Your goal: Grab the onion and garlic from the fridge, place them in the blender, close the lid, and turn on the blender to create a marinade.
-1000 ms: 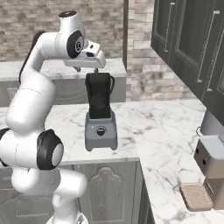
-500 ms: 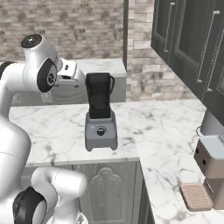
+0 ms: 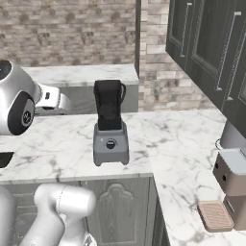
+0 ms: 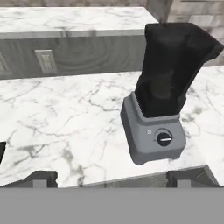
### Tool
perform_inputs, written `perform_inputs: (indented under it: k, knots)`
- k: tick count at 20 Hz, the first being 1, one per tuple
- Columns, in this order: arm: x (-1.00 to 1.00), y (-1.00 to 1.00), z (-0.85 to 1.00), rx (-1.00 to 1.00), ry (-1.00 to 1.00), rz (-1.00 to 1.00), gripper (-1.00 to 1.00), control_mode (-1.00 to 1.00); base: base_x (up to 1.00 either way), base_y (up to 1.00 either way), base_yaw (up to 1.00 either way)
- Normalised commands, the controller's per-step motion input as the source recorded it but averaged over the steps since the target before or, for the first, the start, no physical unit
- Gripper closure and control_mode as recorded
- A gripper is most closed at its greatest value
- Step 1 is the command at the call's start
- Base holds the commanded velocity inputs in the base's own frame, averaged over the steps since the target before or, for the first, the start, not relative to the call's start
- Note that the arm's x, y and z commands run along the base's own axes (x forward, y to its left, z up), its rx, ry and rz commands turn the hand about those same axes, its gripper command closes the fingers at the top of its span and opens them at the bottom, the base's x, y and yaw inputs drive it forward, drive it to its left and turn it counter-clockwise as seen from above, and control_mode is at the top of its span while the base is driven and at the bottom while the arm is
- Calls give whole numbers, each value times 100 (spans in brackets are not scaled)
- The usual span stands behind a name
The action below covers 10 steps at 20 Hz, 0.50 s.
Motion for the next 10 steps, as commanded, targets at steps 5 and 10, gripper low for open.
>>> perform_inputs:
  k: [5,10]
  knots:
    - [-15,0,0,0,-3,0,-100,-100,0,0,0]
    - [-6,3,0,0,0,2,-100,100,-63,40,33]
